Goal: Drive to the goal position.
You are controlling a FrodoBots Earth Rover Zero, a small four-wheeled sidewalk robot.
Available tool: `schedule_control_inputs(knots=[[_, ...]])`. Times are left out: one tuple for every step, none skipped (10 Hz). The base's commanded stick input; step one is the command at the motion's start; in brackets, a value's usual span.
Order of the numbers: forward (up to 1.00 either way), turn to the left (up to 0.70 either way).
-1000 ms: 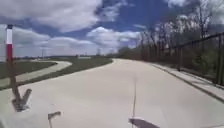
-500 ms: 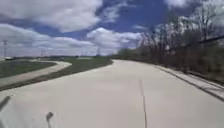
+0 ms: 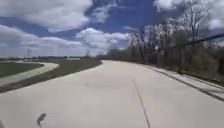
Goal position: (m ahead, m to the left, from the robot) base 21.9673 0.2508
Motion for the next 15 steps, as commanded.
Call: schedule_control_inputs(knots=[[1.00,-0.27],[1.00,-0.27],[1.00,-0.27],[1.00,-0.27],[1.00,-0.10],[1.00,0.00],[1.00,0.00],[1.00,0.00],[1.00,0.00],[1.00,0.00],[1.00,0.00],[1.00,0.00],[1.00,0.00],[1.00,0.00],[1.00,0.00]])
